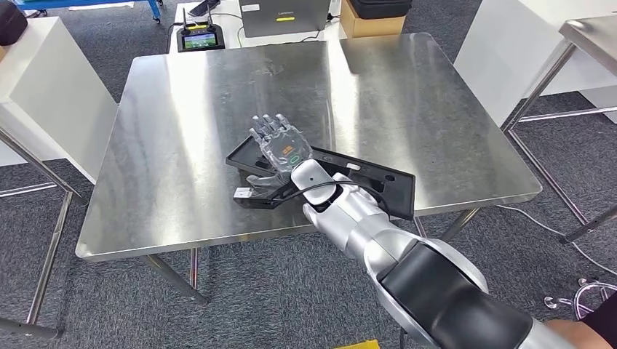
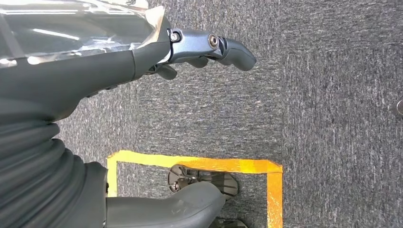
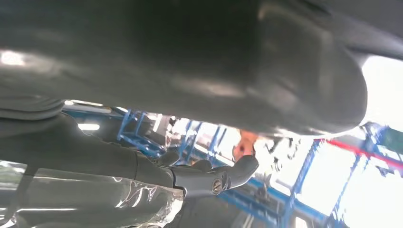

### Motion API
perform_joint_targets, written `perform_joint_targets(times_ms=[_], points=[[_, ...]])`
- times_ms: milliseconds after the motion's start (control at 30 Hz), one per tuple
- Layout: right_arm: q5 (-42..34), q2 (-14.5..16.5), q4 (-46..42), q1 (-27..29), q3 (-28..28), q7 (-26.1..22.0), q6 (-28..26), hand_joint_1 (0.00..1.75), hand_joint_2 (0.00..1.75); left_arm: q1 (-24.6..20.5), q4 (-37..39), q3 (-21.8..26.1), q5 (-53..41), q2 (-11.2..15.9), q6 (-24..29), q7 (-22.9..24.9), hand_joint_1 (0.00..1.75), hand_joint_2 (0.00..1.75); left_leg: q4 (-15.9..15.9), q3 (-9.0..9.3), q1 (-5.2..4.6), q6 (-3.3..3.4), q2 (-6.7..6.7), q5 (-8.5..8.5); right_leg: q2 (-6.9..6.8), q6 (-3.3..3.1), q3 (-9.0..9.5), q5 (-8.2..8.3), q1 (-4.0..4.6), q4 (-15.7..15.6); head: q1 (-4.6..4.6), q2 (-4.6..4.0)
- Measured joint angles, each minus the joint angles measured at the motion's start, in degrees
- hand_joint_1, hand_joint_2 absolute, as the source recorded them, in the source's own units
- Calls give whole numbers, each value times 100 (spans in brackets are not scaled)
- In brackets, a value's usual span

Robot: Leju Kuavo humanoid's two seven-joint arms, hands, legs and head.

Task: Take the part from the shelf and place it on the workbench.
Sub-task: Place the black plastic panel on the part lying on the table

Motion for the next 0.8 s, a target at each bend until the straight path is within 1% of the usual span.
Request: perform_joint_targets(times_ms=[33,100,167,200,233,300,367,400,433,500,567,667,800], points=[[-140,33,-47,0,-47,-140,-137,0,0,1,0,9,14,-5,11,-7,0,175,0,0,0,0,1,0,1,0,0,0,0,0,0,0],[-682,132,-214,10,-234,-605,-408,0,0,6,1,39,57,-16,46,-32,0,175,0,1,1,0,3,0,1,0,-1,0,0,0,-1,0],[-1564,248,-554,64,-526,-1274,-509,0,0,22,2,81,91,-28,89,-75,0,87,0,1,3,0,5,0,1,0,-1,0,1,0,-1,1],[-2111,298,-822,131,-685,-1617,-418,0,0,35,2,104,102,-34,103,-101,0,44,0,2,4,0,6,0,0,0,-1,0,2,0,-1,1],[-2744,344,-1165,230,-839,-1949,-210,0,0,50,2,128,108,-43,114,-127,0,0,-1,2,5,0,5,0,0,0,-1,0,3,0,0,1],[-4171,397,-2048,547,-1098,-2488,476,0,0,82,2,177,116,-58,126,-168,0,0,-1,1,5,-1,1,0,-2,-1,-1,-1,4,0,0,0],[-5484,410,-3041,964,-1266,-2835,1135,0,0,105,2,218,117,-68,132,-189,0,0,-2,1,5,-1,-2,-1,-4,-1,-2,-3,4,0,0,0],[-5928,406,-3484,1166,-1312,-2932,1328,0,0,112,2,237,117,-71,132,-193,0,0,-2,0,5,-2,-2,-1,-4,-2,-2,-3,4,0,0,0],[-6201,397,-3877,1344,-1338,-2987,1433,0,0,115,2,254,116,-72,132,-193,0,0,-2,0,4,-3,-2,-3,-3,-2,-1,-3,3,0,0,0],[-6405,372,-4461,1613,-1365,-3020,1500,0,0,117,2,282,112,-73,132,-194,0,0,-2,0,4,-6,0,-6,0,-2,-1,-3,1,0,0,0],[-6467,349,-4837,1773,-1380,-3026,1515,0,0,117,2,297,108,-73,132,-194,0,0,-2,2,1,-8,4,-8,3,-2,0,-3,-1,-1,-1,0],[-6514,324,-5152,1882,-1387,-3028,1517,0,0,117,2,301,104,-73,133,-194,0,0,-2,4,-4,-8,10,-8,3,-2,1,-3,-1,-1,0,0],[-6523,313,-5353,1942,-1391,-3028,1517,0,0,118,2,305,101,-74,134,-194,0,0,-2,6,-2,-8,12,-7,3,-3,2,-2,0,-1,0,0]])
